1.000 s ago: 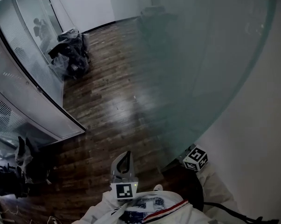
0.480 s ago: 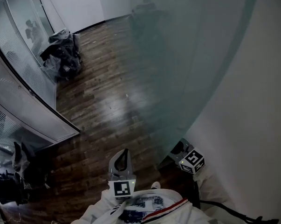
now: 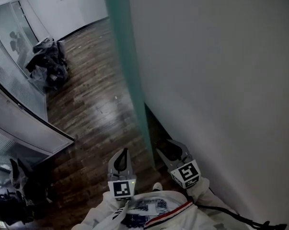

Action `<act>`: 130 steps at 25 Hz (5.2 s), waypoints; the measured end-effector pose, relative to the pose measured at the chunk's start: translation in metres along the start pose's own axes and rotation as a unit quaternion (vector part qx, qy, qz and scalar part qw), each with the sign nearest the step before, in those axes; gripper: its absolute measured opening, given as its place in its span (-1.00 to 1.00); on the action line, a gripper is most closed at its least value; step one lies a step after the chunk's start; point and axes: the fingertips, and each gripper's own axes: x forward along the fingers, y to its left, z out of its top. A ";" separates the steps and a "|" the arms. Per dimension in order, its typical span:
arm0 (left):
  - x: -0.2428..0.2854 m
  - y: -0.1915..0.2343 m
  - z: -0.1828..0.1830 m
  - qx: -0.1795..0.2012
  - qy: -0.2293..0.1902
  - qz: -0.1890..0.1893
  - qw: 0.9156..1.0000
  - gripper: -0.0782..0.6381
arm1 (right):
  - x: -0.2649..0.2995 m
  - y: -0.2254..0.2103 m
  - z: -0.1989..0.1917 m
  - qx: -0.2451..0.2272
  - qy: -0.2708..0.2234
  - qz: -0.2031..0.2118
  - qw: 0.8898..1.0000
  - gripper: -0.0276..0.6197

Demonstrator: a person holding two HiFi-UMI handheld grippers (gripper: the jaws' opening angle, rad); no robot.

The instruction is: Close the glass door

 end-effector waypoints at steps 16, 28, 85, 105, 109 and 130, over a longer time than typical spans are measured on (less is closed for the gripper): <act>0.014 -0.023 0.010 0.006 0.001 -0.020 1.000 -0.77 | -0.019 -0.017 -0.004 0.018 -0.004 -0.047 0.999 -0.39; -0.008 0.005 0.002 0.021 0.009 0.036 0.999 -0.77 | 0.037 -0.004 -0.068 -0.026 0.078 0.093 0.992 -0.24; -0.149 0.169 -0.055 -0.038 0.064 0.291 0.954 -0.77 | 0.165 0.218 -0.045 -0.070 0.082 0.332 0.937 -0.52; -0.188 0.314 -0.110 -0.067 0.076 0.335 0.937 -0.77 | 0.249 0.323 -0.043 -0.066 0.097 0.329 0.937 -0.52; -0.205 0.342 -0.123 -0.072 0.083 0.353 0.929 -0.77 | 0.270 0.341 -0.044 -0.070 0.098 0.320 0.940 -0.52; -0.258 0.502 -0.181 -0.058 0.111 0.369 0.921 -0.77 | 0.403 0.419 -0.031 -0.051 0.071 0.264 0.960 -0.52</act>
